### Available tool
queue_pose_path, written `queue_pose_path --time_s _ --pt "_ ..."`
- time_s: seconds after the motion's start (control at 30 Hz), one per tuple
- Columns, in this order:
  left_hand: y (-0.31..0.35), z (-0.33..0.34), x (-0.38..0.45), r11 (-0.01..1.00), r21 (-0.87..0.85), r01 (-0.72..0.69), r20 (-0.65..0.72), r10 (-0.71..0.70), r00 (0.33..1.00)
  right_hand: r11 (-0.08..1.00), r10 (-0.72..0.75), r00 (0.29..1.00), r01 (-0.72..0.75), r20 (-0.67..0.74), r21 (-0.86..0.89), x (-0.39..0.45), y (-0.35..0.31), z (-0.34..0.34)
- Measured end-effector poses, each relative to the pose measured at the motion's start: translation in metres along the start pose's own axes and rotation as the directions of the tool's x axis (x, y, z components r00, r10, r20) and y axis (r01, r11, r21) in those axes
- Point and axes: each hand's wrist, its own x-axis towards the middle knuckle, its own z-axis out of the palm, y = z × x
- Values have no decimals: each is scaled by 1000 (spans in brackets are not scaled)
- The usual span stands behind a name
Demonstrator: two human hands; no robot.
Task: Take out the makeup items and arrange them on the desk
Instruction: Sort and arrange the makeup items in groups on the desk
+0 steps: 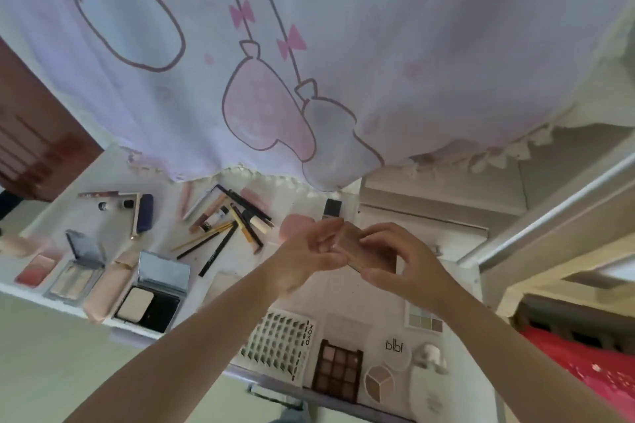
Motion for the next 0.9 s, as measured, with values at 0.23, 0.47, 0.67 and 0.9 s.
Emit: queue_pose_path --time_s 0.23,0.47,0.67,0.9 --pt "4 -6 3 992 129 -9 112 -5 994 998 48 982 -40 -184 46 -23 -13 15" --pt "3 -6 -1 997 77 6 155 -18 988 971 157 952 -100 -264 217 -29 -18 17" --pt "6 -14 -2 961 -152 233 409 -154 899 830 370 916 -252 -154 497 -26 -9 2" --pt "-5 -12 -3 888 -311 338 426 -187 885 587 692 715 -476 -101 655 -16 8 -13"
